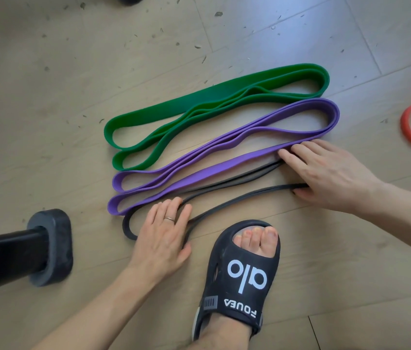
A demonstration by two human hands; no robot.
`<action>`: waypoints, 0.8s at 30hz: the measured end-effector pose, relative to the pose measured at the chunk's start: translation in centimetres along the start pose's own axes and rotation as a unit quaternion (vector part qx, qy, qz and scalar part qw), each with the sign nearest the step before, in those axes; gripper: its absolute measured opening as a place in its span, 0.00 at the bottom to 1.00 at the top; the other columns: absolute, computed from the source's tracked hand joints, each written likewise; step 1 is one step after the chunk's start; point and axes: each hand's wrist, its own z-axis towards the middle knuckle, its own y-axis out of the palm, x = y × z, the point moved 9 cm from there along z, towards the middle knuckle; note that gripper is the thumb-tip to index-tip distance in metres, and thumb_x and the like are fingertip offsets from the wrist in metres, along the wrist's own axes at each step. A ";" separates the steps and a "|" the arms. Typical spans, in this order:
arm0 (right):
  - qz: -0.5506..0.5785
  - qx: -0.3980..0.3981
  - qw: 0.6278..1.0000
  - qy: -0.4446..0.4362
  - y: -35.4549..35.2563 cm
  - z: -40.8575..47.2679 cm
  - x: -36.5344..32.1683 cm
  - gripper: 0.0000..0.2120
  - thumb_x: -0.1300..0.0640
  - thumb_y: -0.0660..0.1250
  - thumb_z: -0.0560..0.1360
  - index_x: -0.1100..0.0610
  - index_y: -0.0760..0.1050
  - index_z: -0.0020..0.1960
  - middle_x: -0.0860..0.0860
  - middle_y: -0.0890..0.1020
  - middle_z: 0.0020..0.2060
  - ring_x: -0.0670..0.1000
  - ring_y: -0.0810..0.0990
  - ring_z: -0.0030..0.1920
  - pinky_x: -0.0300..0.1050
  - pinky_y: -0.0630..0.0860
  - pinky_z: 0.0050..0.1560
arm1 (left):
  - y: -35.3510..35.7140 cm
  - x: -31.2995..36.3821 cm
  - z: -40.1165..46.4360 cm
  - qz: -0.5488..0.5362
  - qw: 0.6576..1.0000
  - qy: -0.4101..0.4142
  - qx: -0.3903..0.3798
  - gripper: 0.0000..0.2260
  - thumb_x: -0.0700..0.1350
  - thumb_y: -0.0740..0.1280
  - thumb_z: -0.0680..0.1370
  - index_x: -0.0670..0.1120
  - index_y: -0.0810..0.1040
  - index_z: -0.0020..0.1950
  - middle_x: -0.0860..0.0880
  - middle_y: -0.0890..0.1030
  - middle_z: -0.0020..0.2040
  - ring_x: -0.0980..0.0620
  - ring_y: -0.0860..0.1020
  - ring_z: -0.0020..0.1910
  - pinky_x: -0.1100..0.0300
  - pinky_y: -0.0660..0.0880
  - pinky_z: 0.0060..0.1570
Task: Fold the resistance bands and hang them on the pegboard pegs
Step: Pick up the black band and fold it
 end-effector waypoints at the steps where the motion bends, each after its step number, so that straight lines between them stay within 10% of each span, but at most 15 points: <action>1: -0.002 -0.001 1.000 0.001 0.0 0.0 0.1 0.40 0.47 0.77 0.64 0.66 0.72 0.70 0.61 0.78 0.54 0.64 0.78 0.54 0.59 0.76 0.60 | 0.1 0.1 0.1 0.002 1.000 0.001 -0.004 0.35 0.55 0.76 0.67 0.41 0.75 0.70 0.37 0.75 0.67 0.36 0.75 0.64 0.41 0.73 0.67; 7: -0.002 -0.009 1.000 0.012 0.3 -0.6 0.7 0.37 0.46 0.78 0.63 0.65 0.74 0.65 0.59 0.78 0.51 0.63 0.78 0.50 0.58 0.78 0.51 | 0.3 -0.1 0.2 -0.025 0.999 -0.019 -0.021 0.33 0.49 0.78 0.66 0.41 0.73 0.67 0.38 0.73 0.64 0.40 0.78 0.50 0.48 0.80 0.44; 11: 0.013 -0.003 1.000 0.026 0.4 -1.0 1.5 0.31 0.46 0.78 0.64 0.63 0.75 0.60 0.58 0.78 0.49 0.62 0.78 0.48 0.57 0.78 0.46 | -0.2 0.5 0.5 -0.031 0.999 0.007 0.009 0.29 0.36 0.79 0.62 0.42 0.73 0.60 0.44 0.75 0.52 0.44 0.77 0.37 0.55 0.67 0.26; 19: 0.037 0.035 0.995 0.084 -0.1 -1.1 1.8 0.23 0.49 0.81 0.62 0.60 0.74 0.47 0.58 0.77 0.42 0.62 0.79 0.42 0.53 0.76 0.40 | 0.1 -1.5 1.5 0.023 0.999 -0.002 0.022 0.16 0.42 0.72 0.69 0.45 0.69 0.51 0.44 0.73 0.41 0.41 0.77 0.35 0.49 0.73 0.29; 24: 0.070 0.019 0.985 0.159 0.8 -2.2 2.1 0.34 0.45 0.78 0.64 0.59 0.73 0.64 0.57 0.77 0.53 0.62 0.78 0.53 0.54 0.74 0.55 | -1.0 -0.4 1.9 0.014 1.000 -0.012 0.010 0.28 0.56 0.80 0.65 0.42 0.72 0.54 0.43 0.73 0.45 0.41 0.75 0.39 0.50 0.71 0.36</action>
